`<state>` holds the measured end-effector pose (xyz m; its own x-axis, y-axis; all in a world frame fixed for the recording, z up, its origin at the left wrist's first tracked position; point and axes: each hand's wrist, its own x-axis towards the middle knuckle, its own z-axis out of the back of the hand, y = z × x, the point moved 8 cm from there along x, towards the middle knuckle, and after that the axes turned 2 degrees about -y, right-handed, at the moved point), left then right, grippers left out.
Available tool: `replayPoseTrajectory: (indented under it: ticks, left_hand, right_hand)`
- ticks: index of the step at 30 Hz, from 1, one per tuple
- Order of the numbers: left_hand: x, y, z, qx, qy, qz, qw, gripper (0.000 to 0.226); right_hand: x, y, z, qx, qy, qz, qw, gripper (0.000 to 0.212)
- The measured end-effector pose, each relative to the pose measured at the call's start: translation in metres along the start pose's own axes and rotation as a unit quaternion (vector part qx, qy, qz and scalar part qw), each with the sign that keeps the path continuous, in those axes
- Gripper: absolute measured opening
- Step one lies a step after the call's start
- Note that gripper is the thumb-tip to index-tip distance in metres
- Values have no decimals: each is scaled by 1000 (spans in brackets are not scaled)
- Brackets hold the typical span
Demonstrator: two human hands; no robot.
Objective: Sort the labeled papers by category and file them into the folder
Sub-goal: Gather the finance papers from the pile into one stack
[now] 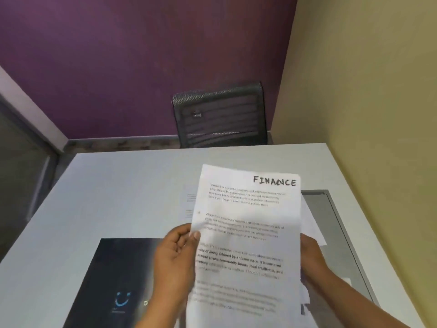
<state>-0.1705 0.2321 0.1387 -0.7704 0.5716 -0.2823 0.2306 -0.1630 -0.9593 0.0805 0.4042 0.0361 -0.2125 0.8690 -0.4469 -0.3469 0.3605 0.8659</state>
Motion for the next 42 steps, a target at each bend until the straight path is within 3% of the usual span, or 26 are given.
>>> replayPoseTrajectory:
  ticks: [3, 6, 10, 17, 25, 28, 32, 34, 37, 42]
  left_hand:
    - [-29, 36, 4, -10, -33, 40, 999, 12]
    - [-54, 52, 14, 2, -43, 62, 997, 10]
    - [-79, 57, 27, 103, -43, 28, 993, 14]
    - [-106, 71, 28, 50, 60, 85, 993, 11]
    - [-120, 79, 25, -6, 91, 65, 994, 64]
    - [-124, 86, 23, -6, 107, 66, 992, 46]
    - [-133, 87, 20, -59, 89, 93, 990, 26]
    - [-137, 81, 18, -69, 85, 93, 990, 23]
    - [-142, 66, 13, -56, 99, 51, 992, 24]
    - [-144, 30, 5, 27, 106, -55, 993, 27]
  right_hand:
    - [-42, -1, 0, 5, 38, -17, 999, 34]
    - [-82, -3, 1, 30, 85, -20, 996, 10]
    - [-124, -12, 3, 134, 145, -56, 979, 31]
    - [-157, -9, 15, 104, 143, -51, 983, 15]
    - [-174, -13, 22, 173, 133, -51, 975, 62]
    - [-181, -12, 19, 109, 158, 20, 981, 90]
    - [-190, -17, 18, 117, 187, 56, 974, 102]
    - [-190, -18, 25, 91, 145, 69, 983, 87]
    - [-185, -17, 40, 11, 40, 96, 995, 32]
    - [-184, -8, 50, 11, -17, 126, 992, 22]
